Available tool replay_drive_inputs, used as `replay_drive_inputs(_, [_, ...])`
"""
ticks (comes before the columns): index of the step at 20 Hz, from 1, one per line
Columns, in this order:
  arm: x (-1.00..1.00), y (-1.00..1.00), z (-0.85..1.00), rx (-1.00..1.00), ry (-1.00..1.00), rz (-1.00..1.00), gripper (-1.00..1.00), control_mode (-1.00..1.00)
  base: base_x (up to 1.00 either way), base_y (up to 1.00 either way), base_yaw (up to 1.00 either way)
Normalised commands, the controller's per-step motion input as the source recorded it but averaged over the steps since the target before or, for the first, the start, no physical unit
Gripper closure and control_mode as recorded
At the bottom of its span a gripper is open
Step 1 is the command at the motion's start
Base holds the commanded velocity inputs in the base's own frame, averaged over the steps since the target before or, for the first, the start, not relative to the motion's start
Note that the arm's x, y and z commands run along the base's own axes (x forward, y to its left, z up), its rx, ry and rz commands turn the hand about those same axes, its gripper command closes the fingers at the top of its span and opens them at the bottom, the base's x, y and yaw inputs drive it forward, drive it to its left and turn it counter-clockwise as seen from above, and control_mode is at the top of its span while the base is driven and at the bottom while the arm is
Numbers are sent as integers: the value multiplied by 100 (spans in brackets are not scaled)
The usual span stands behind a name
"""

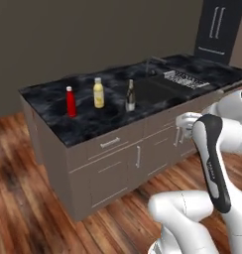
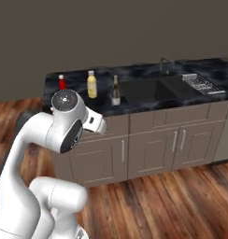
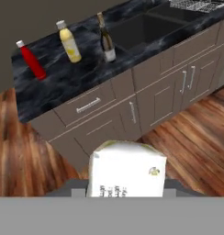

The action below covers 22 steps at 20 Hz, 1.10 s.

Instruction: Move the drinks to the dining counter.

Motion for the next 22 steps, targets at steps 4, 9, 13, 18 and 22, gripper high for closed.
replay_drive_inputs(4, [0,0,0,0,0,0,100,100,100,82,0])
replay_drive_inputs(9, [0,0,0,0,0,0,100,100,100,37,0])
replay_drive_inputs(13, [0,0,0,0,0,0,100,100,100,0,3])
replay_drive_inputs(18, [0,0,0,0,0,0,100,100,96,-23,27])
replay_drive_inputs(22, [0,0,0,0,0,0,100,100,49,-25,37])
